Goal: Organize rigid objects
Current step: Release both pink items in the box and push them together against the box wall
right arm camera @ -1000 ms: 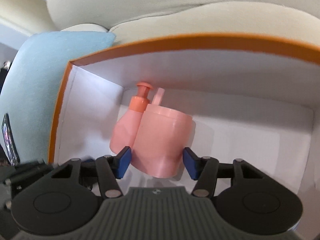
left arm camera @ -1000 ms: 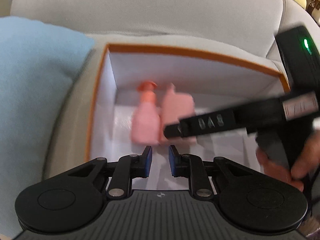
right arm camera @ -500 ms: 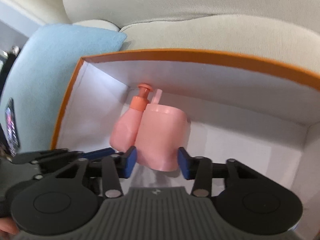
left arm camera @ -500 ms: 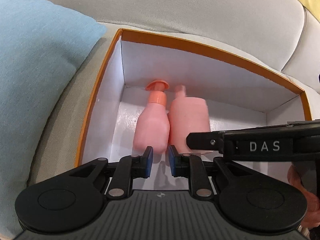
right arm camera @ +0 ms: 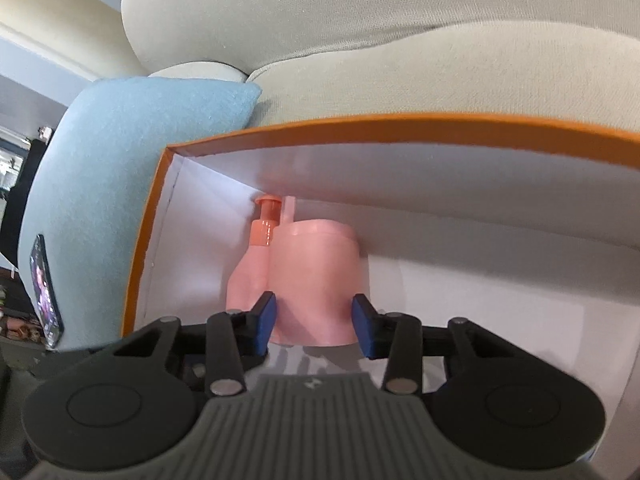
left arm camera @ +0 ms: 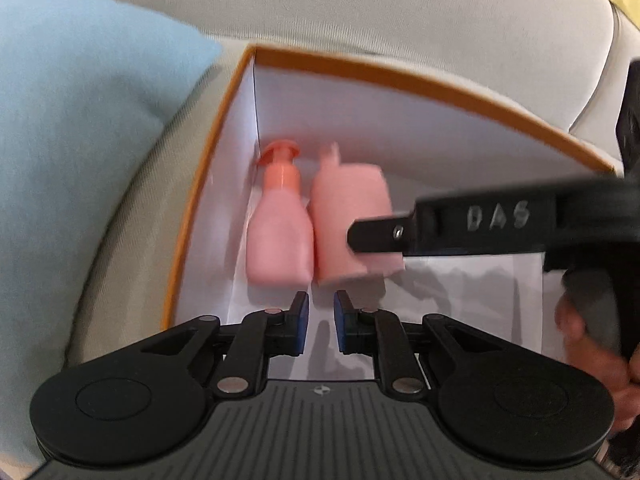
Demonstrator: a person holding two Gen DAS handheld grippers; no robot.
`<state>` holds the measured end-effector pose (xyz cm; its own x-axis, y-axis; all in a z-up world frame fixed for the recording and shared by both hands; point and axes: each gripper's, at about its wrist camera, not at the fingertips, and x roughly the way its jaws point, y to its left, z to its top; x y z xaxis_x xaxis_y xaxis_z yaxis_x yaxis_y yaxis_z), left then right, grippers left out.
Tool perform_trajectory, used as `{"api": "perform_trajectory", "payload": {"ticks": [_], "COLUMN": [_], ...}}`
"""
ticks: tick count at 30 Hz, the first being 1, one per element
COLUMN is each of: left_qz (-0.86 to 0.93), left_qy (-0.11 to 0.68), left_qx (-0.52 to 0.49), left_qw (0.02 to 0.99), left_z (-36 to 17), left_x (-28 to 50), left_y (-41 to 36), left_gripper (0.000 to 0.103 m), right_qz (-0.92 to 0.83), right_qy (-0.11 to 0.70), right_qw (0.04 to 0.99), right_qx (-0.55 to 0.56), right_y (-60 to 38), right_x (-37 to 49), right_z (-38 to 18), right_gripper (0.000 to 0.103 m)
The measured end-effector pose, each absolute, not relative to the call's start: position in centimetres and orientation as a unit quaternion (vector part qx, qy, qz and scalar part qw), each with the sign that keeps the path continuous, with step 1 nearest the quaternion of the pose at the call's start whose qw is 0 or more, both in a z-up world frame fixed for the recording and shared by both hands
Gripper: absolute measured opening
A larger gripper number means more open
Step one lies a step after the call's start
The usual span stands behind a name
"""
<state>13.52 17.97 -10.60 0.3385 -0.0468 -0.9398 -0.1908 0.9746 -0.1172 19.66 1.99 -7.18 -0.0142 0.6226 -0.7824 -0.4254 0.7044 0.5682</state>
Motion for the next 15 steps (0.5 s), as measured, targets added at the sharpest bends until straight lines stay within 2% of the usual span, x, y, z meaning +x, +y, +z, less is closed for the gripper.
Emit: {"api": "perform_trajectory", "payload": {"ticks": [5,15], "left_qz": [0.070,0.068], "left_qy": [0.559,0.527], "left_qx": [-0.099,-0.048], "left_qw": [0.820,0.846], "left_z": [-10.7,-10.2], "left_x": [13.7,14.9], "left_y": [17.6,17.3], "left_gripper": [0.016,0.012], "right_qz": [0.368,0.370], "right_qy": [0.614,0.609], "right_qw": [0.694,0.696], "right_qx": [0.081,0.085], "right_y": [2.2,2.5], "right_x": [19.3,19.4], "right_z": [-7.1,-7.5], "right_gripper": [0.048,0.047]}}
